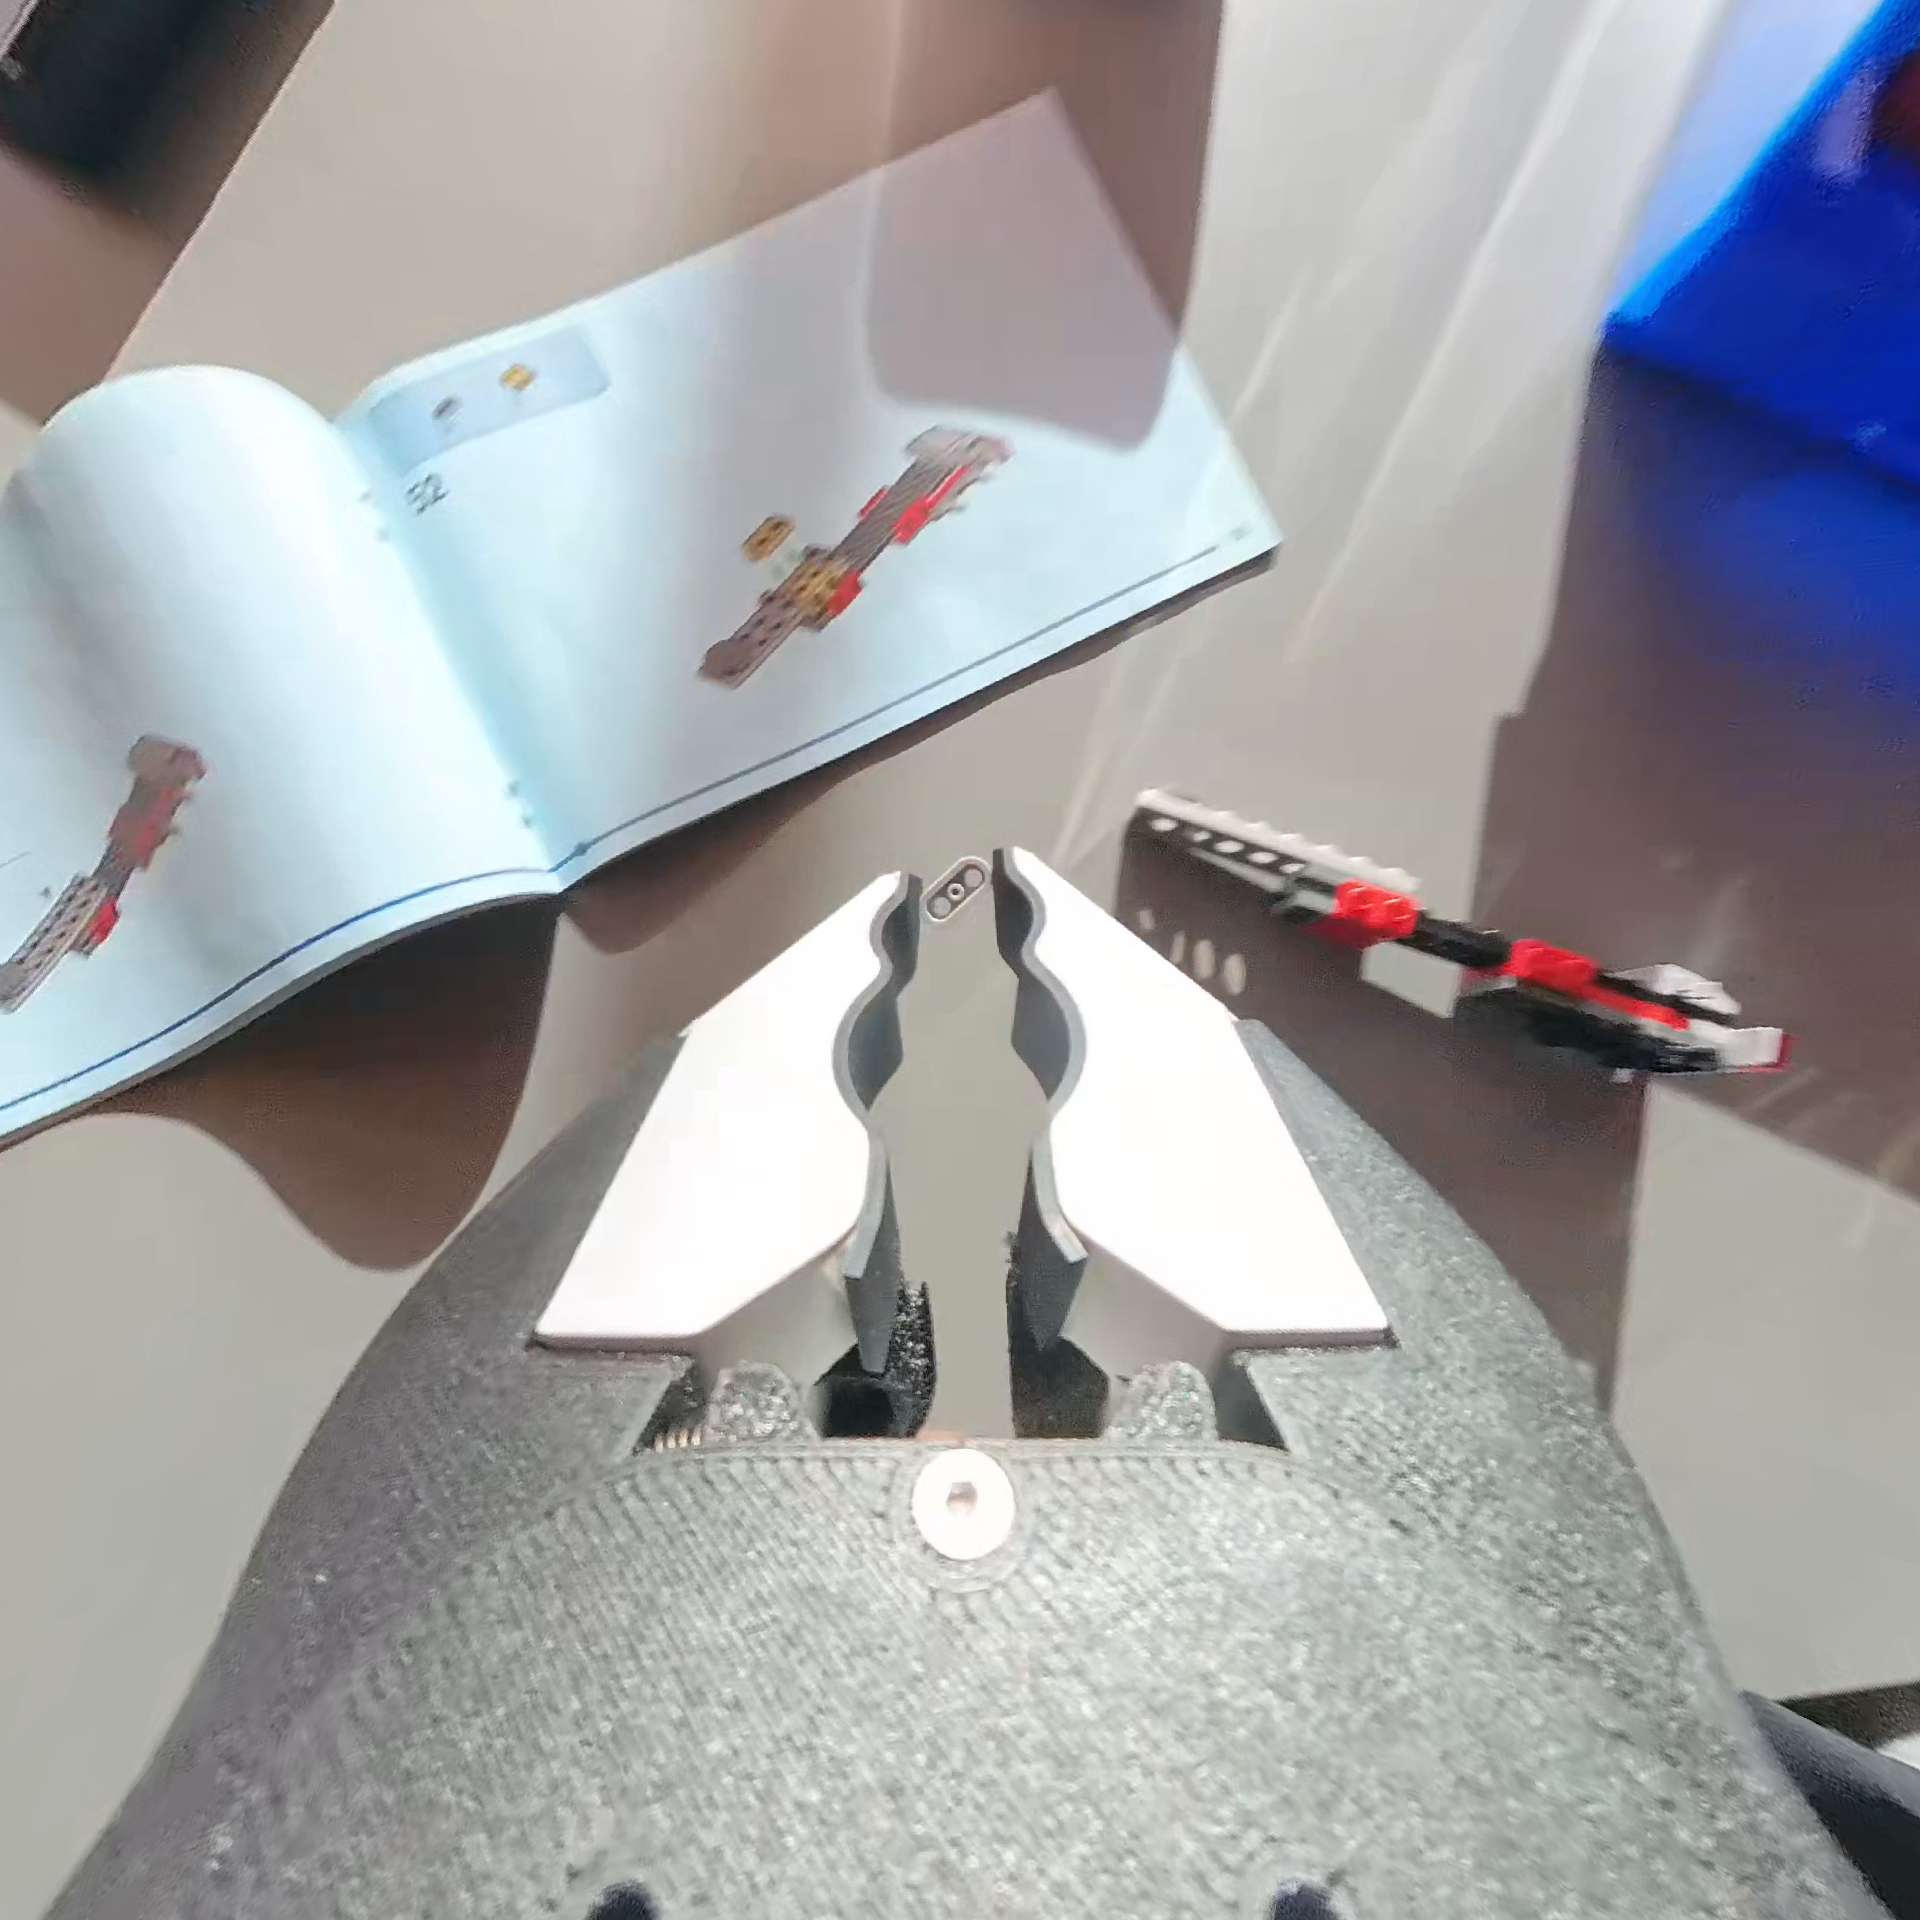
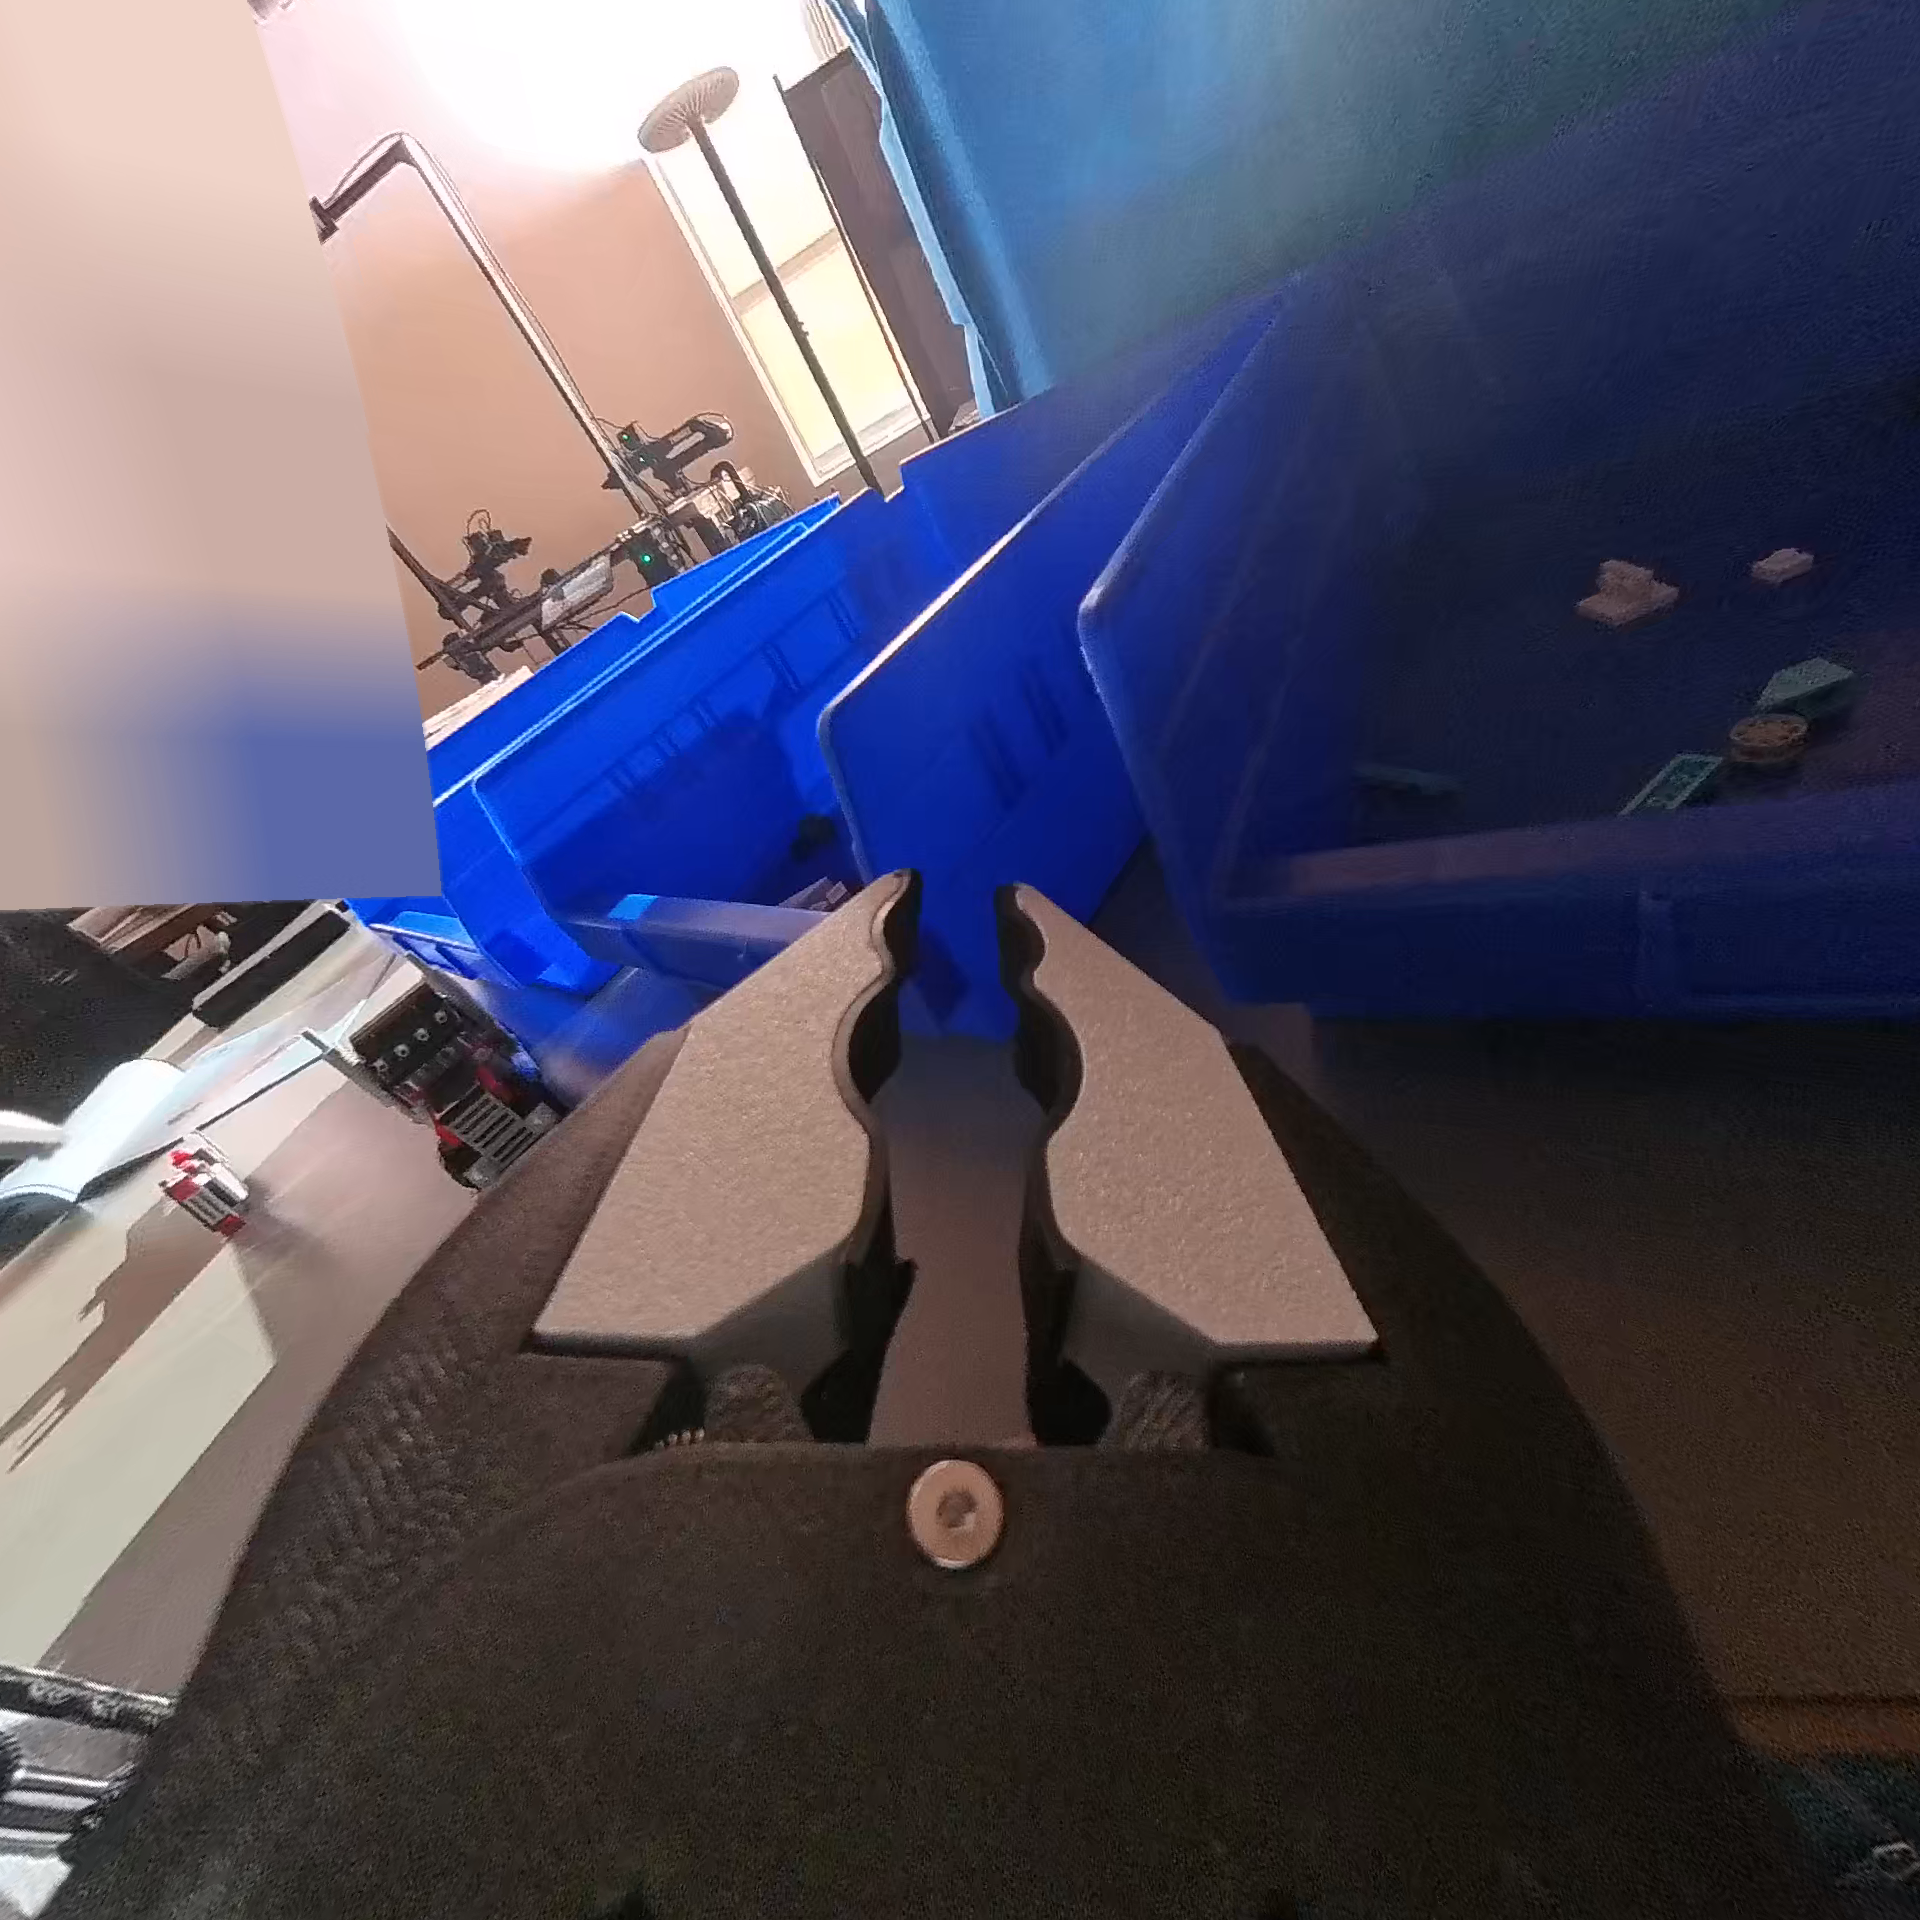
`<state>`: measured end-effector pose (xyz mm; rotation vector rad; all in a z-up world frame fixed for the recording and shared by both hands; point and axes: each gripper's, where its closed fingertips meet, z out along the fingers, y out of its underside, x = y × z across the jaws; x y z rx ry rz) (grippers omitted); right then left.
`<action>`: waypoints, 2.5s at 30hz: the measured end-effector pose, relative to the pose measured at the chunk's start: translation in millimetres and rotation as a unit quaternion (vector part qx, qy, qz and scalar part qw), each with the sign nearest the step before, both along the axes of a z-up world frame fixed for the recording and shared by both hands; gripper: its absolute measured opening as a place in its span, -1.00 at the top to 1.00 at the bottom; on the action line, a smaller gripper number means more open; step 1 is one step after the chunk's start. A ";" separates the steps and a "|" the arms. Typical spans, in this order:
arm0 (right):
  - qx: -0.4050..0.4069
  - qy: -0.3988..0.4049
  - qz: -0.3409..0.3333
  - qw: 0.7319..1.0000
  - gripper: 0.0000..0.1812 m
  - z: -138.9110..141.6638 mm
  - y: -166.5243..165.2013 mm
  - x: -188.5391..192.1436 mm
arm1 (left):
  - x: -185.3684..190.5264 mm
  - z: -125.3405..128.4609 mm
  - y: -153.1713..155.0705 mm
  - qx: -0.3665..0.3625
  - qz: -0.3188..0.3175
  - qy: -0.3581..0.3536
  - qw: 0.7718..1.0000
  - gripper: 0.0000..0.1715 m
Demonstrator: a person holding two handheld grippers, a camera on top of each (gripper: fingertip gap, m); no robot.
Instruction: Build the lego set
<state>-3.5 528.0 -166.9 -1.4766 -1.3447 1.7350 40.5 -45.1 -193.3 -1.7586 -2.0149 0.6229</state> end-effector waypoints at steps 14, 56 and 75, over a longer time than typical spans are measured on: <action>0.014 -0.006 0.002 1.000 0.82 -1.7 -2.6 -1.0 | 20.5 -41.5 -10.6 0.014 0.021 -0.034 0.999 0.80; 0.002 -0.048 0.036 0.998 0.77 -11.1 -9.6 -7.5 | -29.8 12.0 46.0 0.040 -0.056 0.286 0.956 0.45; -0.008 -0.053 0.030 0.998 0.76 -12.0 -6.9 -8.9 | -33.5 1.1 48.3 0.061 -0.062 0.251 0.964 0.46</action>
